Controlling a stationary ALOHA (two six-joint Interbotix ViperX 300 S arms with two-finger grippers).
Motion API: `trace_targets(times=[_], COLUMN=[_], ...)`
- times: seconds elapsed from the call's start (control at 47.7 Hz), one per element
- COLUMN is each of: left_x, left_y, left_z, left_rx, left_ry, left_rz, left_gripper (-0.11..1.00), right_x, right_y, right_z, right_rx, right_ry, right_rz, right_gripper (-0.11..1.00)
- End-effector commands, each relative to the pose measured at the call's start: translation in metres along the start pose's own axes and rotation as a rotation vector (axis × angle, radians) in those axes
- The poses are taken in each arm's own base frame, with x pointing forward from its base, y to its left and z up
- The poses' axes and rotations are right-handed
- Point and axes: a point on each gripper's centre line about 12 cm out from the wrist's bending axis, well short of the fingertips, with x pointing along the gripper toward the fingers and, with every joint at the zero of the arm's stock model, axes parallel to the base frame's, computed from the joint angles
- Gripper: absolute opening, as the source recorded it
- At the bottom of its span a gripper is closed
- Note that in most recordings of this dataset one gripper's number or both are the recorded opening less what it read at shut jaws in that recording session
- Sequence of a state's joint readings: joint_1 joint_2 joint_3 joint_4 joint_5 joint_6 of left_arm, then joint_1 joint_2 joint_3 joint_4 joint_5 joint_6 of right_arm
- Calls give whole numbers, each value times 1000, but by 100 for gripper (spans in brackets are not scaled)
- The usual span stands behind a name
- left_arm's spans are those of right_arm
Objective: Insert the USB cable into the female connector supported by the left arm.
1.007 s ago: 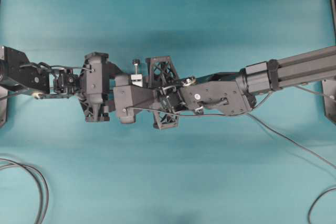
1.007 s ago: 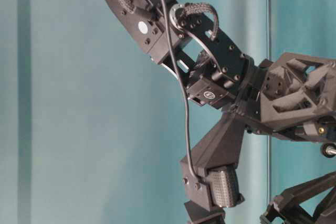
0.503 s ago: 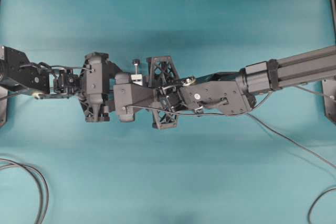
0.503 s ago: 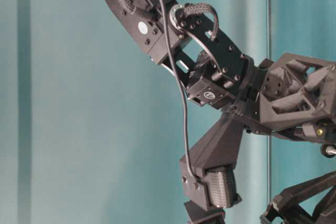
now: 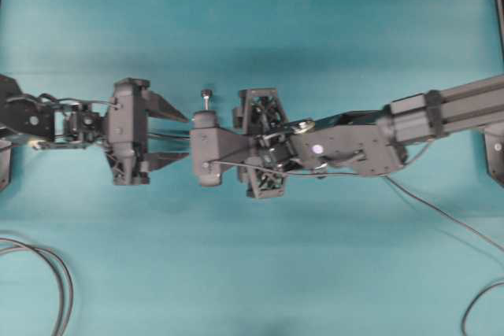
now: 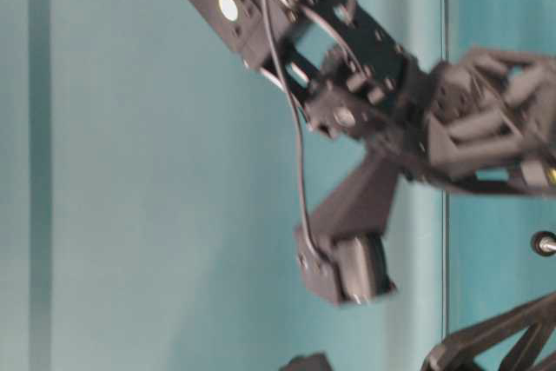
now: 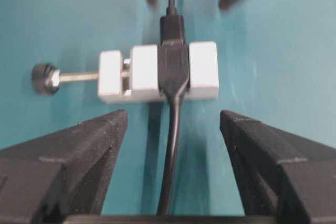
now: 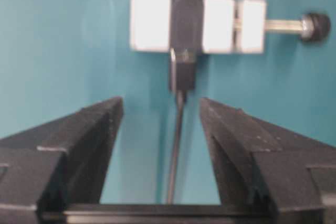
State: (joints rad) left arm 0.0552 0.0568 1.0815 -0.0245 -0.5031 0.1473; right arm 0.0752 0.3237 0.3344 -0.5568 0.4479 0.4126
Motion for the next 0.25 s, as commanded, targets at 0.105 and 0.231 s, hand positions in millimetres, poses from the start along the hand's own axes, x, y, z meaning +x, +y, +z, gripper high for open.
trace_targets(times=[0.105, 0.231], left_x=[-21, -30], left_y=[6, 6], left_z=[2, 3], left_rx=[-20, -20], left_ry=[-47, -71], left_rz=[22, 25], left_gripper=[84, 84], right_x=[-36, -46], right_y=[-6, -3], right_z=[5, -4], right_rx=[16, 11], right_ry=[-88, -136], right_rz=[9, 41], right_gripper=[65, 65])
